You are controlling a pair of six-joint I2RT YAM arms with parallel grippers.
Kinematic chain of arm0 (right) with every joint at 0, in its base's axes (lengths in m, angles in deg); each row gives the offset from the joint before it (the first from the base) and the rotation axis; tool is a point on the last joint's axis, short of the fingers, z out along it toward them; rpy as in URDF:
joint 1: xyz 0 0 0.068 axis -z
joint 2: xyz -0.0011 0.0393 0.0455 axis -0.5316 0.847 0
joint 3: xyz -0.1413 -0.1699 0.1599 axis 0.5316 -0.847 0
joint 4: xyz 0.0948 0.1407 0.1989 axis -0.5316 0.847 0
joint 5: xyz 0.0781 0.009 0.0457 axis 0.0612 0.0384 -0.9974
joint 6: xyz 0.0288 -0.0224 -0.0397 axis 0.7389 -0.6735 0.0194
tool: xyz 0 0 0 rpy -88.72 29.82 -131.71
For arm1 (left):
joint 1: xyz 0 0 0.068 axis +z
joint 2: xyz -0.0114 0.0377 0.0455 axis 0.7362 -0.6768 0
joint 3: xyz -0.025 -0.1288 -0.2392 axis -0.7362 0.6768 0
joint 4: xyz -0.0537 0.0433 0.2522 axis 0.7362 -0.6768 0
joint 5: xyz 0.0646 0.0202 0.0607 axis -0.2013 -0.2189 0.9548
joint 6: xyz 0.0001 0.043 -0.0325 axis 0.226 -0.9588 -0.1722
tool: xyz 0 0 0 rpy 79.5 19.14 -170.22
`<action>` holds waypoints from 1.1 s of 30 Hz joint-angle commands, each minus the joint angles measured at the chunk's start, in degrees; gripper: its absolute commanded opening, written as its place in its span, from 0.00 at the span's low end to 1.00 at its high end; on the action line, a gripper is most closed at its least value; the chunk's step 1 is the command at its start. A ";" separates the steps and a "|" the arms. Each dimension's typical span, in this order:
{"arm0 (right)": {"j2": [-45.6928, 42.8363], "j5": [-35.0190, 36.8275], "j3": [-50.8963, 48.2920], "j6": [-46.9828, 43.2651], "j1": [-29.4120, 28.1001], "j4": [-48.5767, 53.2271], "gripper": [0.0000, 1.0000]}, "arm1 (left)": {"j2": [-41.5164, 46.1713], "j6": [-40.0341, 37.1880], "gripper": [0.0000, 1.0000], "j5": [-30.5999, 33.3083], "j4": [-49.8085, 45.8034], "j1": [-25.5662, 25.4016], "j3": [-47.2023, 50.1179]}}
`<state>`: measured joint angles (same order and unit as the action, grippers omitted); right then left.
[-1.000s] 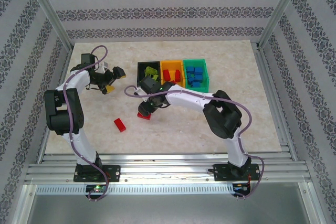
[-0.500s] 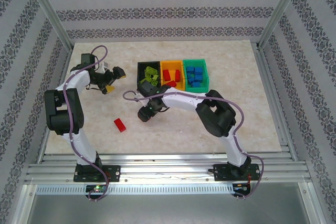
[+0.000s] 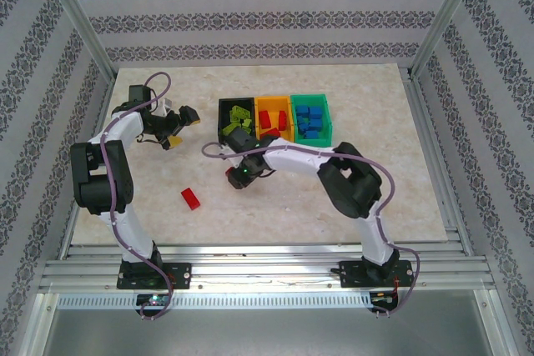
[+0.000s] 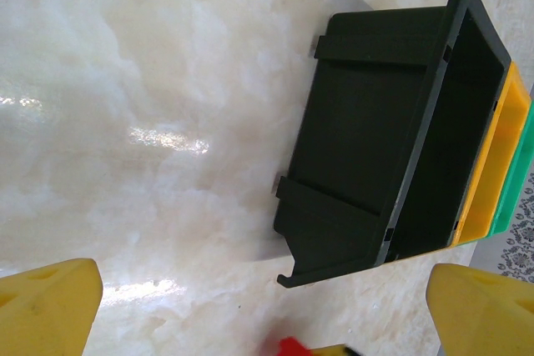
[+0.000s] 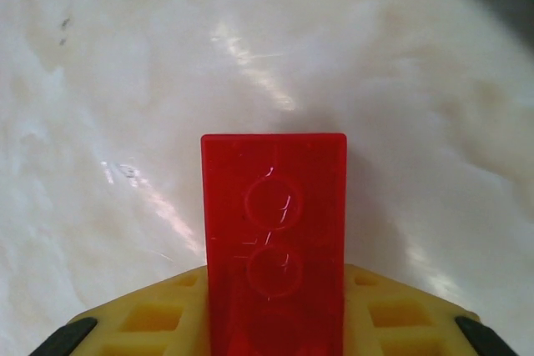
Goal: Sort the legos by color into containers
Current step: Pick up the lego from the center of the table, then place the lego in the container.
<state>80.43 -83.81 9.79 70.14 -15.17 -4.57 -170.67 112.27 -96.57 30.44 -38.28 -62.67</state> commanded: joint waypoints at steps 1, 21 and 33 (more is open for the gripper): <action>-7.16 3.02 -1.83 2.84 4.75 -3.77 0.29 | -0.15 -0.99 1.00 0.12 -1.09 0.85 -0.53; -3.61 9.68 12.15 8.00 12.67 2.31 0.55 | -0.11 -0.94 1.00 -0.01 -1.16 0.81 -0.53; -4.99 1.82 3.39 3.77 -4.03 -1.17 0.58 | 0.37 -1.01 1.00 0.04 -1.24 0.81 -0.54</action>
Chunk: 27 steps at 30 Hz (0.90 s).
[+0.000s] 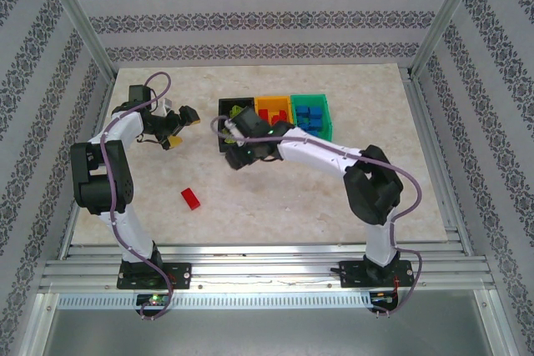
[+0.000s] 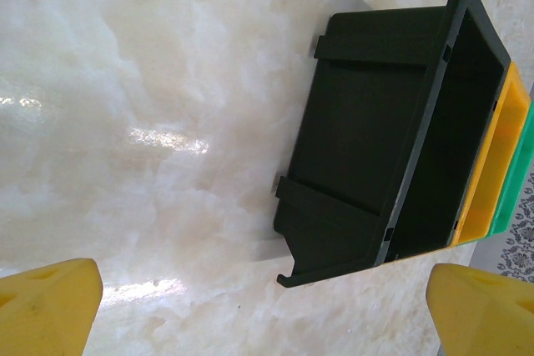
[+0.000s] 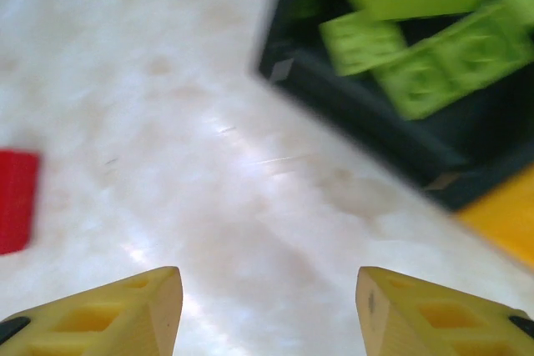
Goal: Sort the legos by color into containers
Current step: Pick up the lego from the bottom-left of the table.
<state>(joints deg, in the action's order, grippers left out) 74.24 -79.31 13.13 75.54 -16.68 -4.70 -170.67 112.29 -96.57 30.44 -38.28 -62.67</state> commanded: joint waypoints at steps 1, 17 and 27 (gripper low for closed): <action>2.34 -3.21 0.61 -1.09 -3.88 -1.25 0.58 | 0.42 -1.11 1.00 0.05 -1.24 0.81 -0.54; 17.85 -6.50 14.30 6.44 -13.99 -2.42 0.62 | 0.08 -0.57 1.00 -1.11 -1.02 0.89 -0.63; 24.28 -7.80 19.45 8.11 -14.39 0.67 0.65 | 0.69 -0.35 1.00 -1.35 -0.64 0.89 -0.54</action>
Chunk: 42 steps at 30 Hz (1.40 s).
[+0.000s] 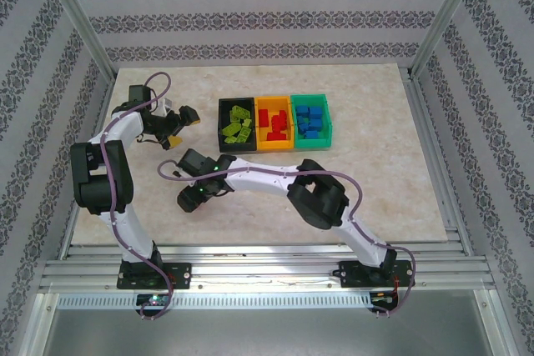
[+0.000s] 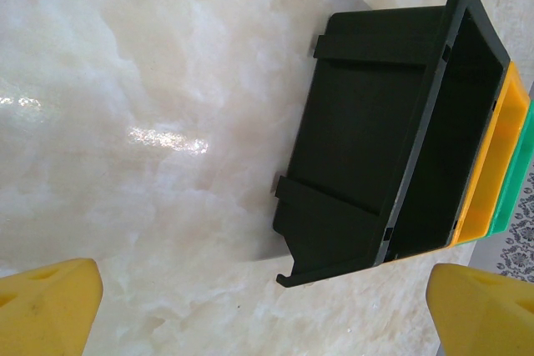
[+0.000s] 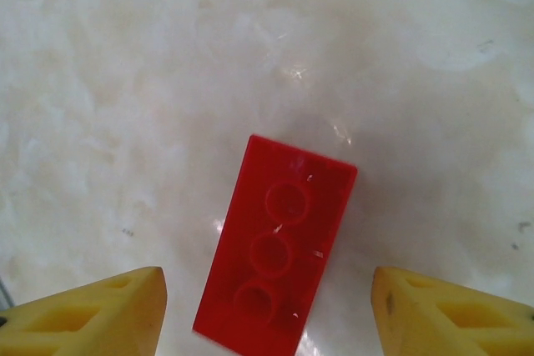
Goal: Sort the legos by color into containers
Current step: Pick up the lego from the bottom-left of the table, then place the lego in the container.
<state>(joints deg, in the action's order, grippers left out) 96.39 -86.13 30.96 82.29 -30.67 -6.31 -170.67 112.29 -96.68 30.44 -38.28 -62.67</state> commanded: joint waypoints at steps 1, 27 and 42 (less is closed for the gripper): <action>2.31 -0.66 1.56 1.54 -0.43 2.28 0.64 | 0.71 -0.33 1.00 -1.20 -0.63 0.89 -0.54; -28.02 10.22 -24.99 0.42 22.59 -8.45 0.35 | 0.40 -0.16 1.00 -1.44 -0.45 0.94 -0.28; -23.50 9.11 -18.82 -0.54 30.80 -5.25 0.63 | 0.20 -0.61 1.00 -0.56 -0.74 0.89 -0.54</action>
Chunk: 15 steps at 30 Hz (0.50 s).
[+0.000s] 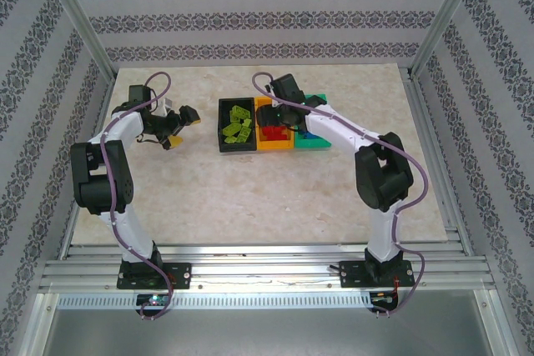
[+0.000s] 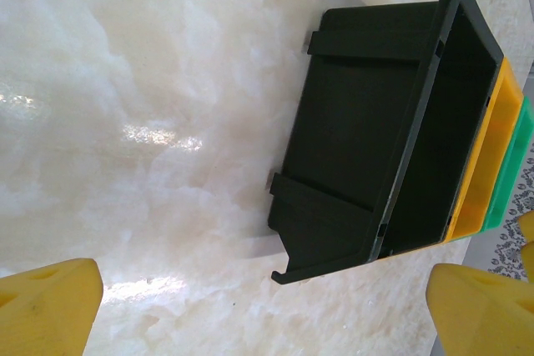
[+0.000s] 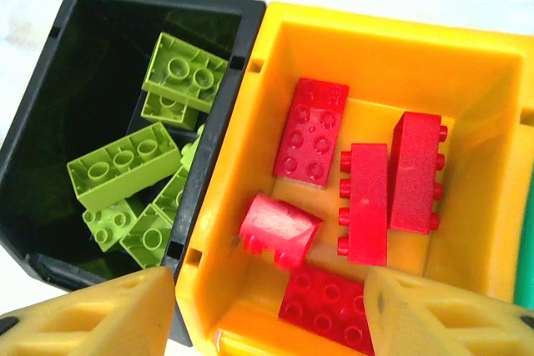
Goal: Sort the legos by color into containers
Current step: Place the lego in the container, then reset both arms
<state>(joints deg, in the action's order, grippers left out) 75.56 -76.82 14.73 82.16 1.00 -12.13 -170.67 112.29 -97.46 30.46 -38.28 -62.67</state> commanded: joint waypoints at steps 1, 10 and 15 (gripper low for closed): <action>-4.02 -0.29 -4.43 -0.57 -0.88 0.05 0.63 | 0.08 -0.59 1.00 0.16 -0.73 0.89 -0.67; -23.12 5.06 -24.24 -5.31 0.03 -6.05 0.65 | 0.85 -0.87 1.00 1.44 -0.13 0.89 0.15; -35.26 7.61 -34.45 -8.09 2.83 -9.76 0.67 | 2.45 -1.27 1.00 3.04 1.18 0.87 1.25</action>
<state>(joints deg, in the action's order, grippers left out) 45.26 -72.47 -15.52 77.07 1.94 -18.16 -170.56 112.27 -95.74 30.52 -38.28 -62.41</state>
